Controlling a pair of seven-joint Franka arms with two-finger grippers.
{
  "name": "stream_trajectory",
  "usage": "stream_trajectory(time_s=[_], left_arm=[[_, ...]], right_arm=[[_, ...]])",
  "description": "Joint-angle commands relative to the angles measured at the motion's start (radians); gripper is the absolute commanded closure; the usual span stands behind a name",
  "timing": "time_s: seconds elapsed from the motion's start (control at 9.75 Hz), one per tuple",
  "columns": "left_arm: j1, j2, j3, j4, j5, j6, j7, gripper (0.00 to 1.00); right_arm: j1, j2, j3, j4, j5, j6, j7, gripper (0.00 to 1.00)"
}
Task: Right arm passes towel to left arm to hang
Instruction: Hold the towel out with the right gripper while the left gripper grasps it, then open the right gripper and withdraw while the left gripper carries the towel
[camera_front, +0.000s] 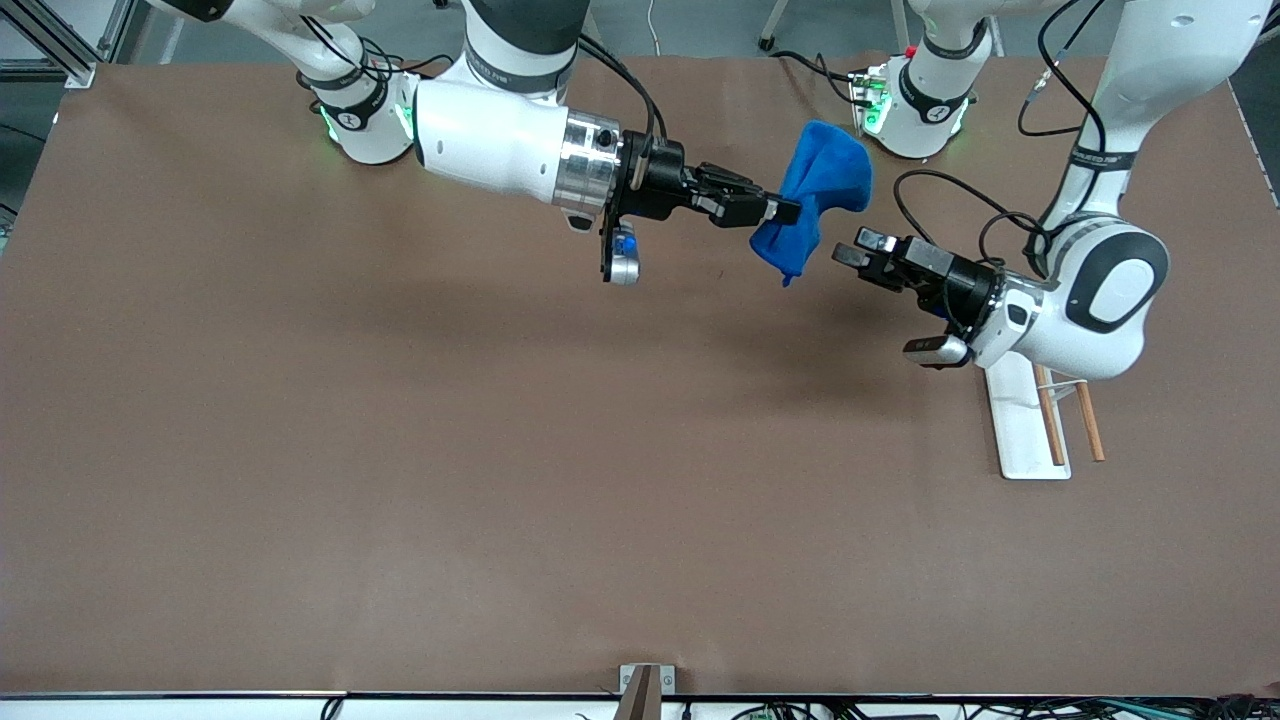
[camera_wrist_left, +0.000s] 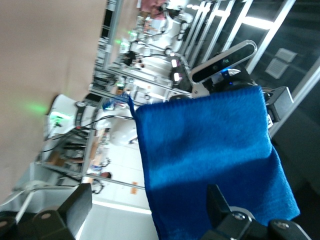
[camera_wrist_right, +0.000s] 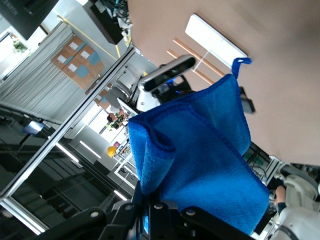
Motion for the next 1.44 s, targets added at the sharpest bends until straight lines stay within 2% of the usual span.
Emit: stream_trajectory(time_s=[0.0, 0.21, 0.31, 0.41, 0.51, 0.62, 0.72, 1.03, 1.13, 1.23, 1.33], left_arm=[[0.002, -0.034, -0.048, -0.099, -0.092, 0.028, 0.037, 0.07], [0.005, -0.045, -0.061, -0.102, -0.114, 0.043, 0.038, 0.27], [0.005, -0.054, -0.061, -0.096, -0.125, 0.077, 0.037, 0.43], [0.005, -0.052, -0.061, -0.082, -0.135, 0.104, 0.047, 0.79], [0.003, -0.051, -0.059, -0.07, -0.134, 0.112, 0.06, 0.86], [0.003, -0.049, -0.056, -0.065, -0.129, 0.121, 0.061, 0.97], [0.003, -0.043, -0.053, -0.047, -0.114, 0.126, 0.063, 1.0], [0.009, -0.026, -0.05, 0.02, -0.038, 0.172, 0.066, 1.0], [0.018, -0.026, -0.052, 0.042, 0.036, 0.174, 0.063, 1.0], [0.024, -0.023, -0.05, 0.065, 0.058, 0.174, 0.052, 1.0], [0.026, -0.009, -0.048, 0.097, 0.105, 0.175, 0.052, 1.0]], right_arm=[[-0.001, 0.025, 0.025, 0.007, 0.023, 0.043, -0.103, 1.0], [-0.006, 0.03, 0.025, 0.012, 0.022, 0.045, -0.105, 1.0], [-0.006, 0.03, 0.027, 0.012, 0.022, 0.045, -0.105, 1.0], [-0.007, 0.03, 0.027, 0.012, 0.022, 0.045, -0.103, 1.0], [-0.007, 0.03, 0.027, 0.012, 0.022, 0.045, -0.103, 1.0], [-0.009, 0.03, 0.027, 0.012, 0.022, 0.045, -0.103, 1.0], [-0.01, 0.03, 0.027, 0.012, 0.022, 0.043, -0.103, 0.99], [-0.024, 0.025, 0.025, 0.007, 0.016, 0.022, -0.123, 0.98], [-0.027, 0.019, 0.025, 0.001, 0.012, 0.016, -0.123, 0.6], [-0.038, -0.028, 0.018, -0.038, -0.032, 0.008, -0.129, 0.01], [-0.091, -0.053, 0.018, -0.075, -0.13, -0.057, -0.134, 0.0]])
